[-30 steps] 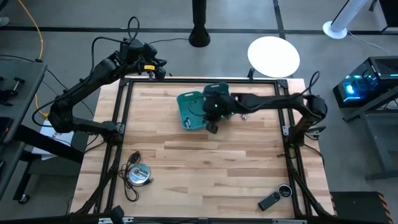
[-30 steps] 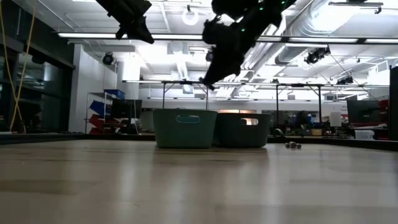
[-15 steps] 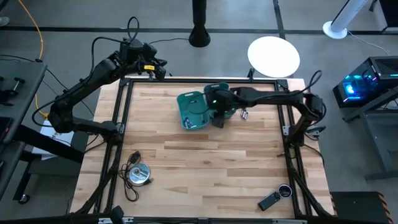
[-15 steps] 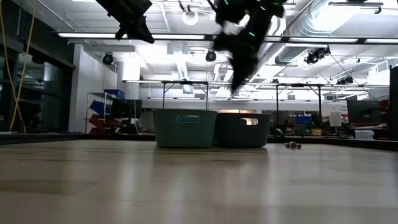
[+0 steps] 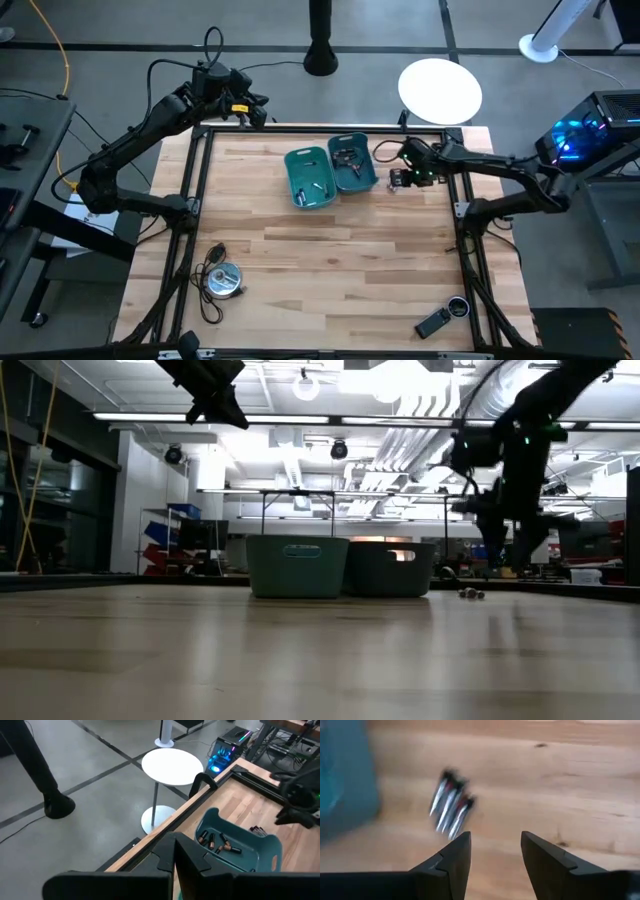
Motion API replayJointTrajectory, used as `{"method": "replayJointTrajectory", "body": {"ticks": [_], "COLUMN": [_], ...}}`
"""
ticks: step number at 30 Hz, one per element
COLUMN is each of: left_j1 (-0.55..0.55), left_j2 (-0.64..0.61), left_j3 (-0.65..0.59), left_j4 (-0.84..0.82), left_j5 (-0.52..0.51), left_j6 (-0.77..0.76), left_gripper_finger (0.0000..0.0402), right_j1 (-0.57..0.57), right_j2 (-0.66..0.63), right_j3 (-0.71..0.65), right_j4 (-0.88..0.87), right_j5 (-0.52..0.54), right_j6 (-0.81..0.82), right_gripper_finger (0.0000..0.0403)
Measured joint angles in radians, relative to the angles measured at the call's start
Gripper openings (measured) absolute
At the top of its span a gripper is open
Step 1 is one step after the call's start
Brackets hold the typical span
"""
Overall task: Sort batteries
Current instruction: Put the silver battery into the green bin
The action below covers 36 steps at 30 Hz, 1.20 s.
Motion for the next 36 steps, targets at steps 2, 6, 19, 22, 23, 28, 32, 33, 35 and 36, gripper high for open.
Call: {"method": "replayJointTrajectory", "body": {"ticks": [2, 6, 19, 22, 23, 28, 32, 33, 35, 36], "left_j1": [0.0, 0.0, 0.0, 0.0, 0.0, 0.0, 0.0, 0.0, 0.0, 0.0], "left_j2": [0.0, 0.0, 0.0, 0.0, 0.0, 0.0, 0.0, 0.0, 0.0, 0.0], "left_j3": [0.0, 0.0, 0.0, 0.0, 0.0, 0.0, 0.0, 0.0, 0.0, 0.0], "left_j4": [0.007, 0.015, 0.013, 0.013, 0.013, 0.012, 0.012, 0.012, 0.012, 0.012], "left_j5": [0.0, 0.0, 0.0, 0.0, 0.0, 0.0, 0.0, 0.0, 0.0, 0.0], "left_j6": [-0.001, -0.008, -0.007, 0.001, 0.002, 0.01, 0.021, 0.021, 0.022, 0.022], "left_gripper_finger": [0.0, 0.0, 0.0, 0.0, 0.0, 0.0, 0.0, 0.0, 0.0, 0.0], "right_j1": [-0.025, -0.032, -0.002, 0.009, 0.015, 0.055, 0.057, 0.059, 0.065, 0.069], "right_j2": [0.013, 0.075, 0.206, 0.208, 0.208, 0.207, 0.179, 0.171, 0.152, 0.141], "right_j3": [-0.036, -0.053, -0.022, -0.007, -0.005, 0.013, 0.034, 0.036, 0.039, 0.04], "right_j4": [0.101, 0.184, 0.229, 0.176, 0.162, 0.08, 0.034, 0.02, 0.007, -0.006], "right_j5": [-0.006, -0.03, -0.035, -0.05, -0.058, -0.02, 0.021, 0.023, 0.019, 0.014], "right_j6": [0.07, 0.14, 0.228, 0.205, 0.191, 0.16, 0.138, 0.115, 0.063, 0.042], "right_gripper_finger": [0.0167, 0.0167, 0.0166, 0.0165, 0.0163, 0.0152, 0.0147, 0.0146, 0.0146, 0.0146]}}
